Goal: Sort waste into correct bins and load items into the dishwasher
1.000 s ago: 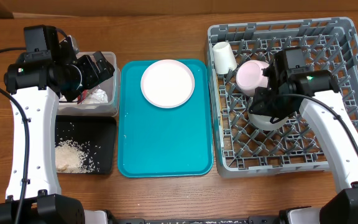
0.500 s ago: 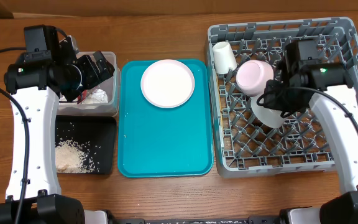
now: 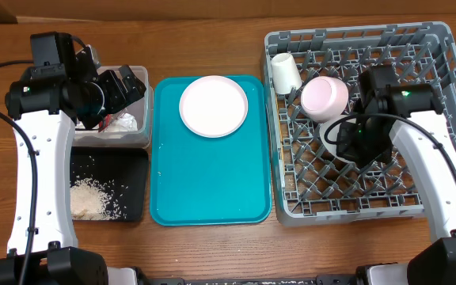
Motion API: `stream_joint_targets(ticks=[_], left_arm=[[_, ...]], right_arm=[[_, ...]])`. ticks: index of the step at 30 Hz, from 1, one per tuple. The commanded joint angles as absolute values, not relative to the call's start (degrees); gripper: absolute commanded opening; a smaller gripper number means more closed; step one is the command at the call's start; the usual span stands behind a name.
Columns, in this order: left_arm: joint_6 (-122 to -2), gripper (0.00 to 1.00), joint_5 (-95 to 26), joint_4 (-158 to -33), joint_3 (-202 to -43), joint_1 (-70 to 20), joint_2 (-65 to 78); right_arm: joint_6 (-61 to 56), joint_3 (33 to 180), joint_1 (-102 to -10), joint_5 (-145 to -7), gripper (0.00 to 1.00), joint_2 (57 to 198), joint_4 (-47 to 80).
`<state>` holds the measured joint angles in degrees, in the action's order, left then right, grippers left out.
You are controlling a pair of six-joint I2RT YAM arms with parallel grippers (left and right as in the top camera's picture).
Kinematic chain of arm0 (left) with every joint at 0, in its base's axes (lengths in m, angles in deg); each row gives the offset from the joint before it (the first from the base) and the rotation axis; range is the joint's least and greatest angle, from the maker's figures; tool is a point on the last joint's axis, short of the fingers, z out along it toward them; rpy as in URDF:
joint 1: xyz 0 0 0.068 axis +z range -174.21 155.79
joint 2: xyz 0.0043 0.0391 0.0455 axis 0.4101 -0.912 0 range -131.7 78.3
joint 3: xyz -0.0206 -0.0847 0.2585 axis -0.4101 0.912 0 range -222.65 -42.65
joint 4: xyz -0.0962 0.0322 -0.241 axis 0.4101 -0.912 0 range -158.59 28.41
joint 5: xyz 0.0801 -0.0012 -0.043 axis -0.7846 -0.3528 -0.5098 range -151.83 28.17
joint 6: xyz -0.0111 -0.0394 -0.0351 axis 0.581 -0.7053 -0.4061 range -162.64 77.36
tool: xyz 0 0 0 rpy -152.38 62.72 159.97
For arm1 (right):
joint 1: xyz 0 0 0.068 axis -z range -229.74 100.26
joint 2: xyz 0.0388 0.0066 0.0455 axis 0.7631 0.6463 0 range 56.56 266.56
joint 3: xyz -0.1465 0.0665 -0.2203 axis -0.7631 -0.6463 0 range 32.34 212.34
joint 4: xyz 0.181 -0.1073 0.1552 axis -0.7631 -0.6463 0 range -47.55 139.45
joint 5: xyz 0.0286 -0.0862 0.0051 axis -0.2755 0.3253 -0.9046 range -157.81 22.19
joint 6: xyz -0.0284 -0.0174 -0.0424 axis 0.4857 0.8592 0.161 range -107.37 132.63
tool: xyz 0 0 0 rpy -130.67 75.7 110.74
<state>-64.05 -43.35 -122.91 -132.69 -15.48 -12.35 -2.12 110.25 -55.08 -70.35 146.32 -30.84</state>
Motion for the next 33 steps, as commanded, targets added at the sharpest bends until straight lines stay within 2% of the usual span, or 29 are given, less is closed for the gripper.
stream_joint_targets(ticks=[1, 9, 20, 23, 28, 33], left_arm=[[-63.40, 1.00, -42.94, -122.85, -133.28, -15.61, -12.44], [-63.40, 1.00, -42.94, -122.85, -133.28, -15.61, -12.44], [-63.40, 1.00, -42.94, -122.85, -133.28, -15.61, -12.44], [-63.40, 1.00, -42.94, -122.85, -133.28, -15.61, -12.44], [-63.40, 1.00, -42.94, -122.85, -133.28, -15.61, -12.44], [-63.40, 1.00, -42.94, -122.87, -133.28, -15.61, -12.46]], right_arm=[[-2.68, 108.11, -55.02, -68.17, 0.04, 146.27, -27.74], [-2.55, 108.00, -55.02, -66.92, 0.04, 146.27, -18.89], [-1.83, 108.02, -55.15, -70.40, 0.04, 146.27, -18.93], [1.05, 108.02, -55.19, -78.24, 0.04, 146.27, -19.15], [9.53, 108.00, -56.59, -101.50, 0.04, 146.27, -15.37], [9.66, 108.00, -62.56, -104.67, 0.04, 146.27, -6.58]])
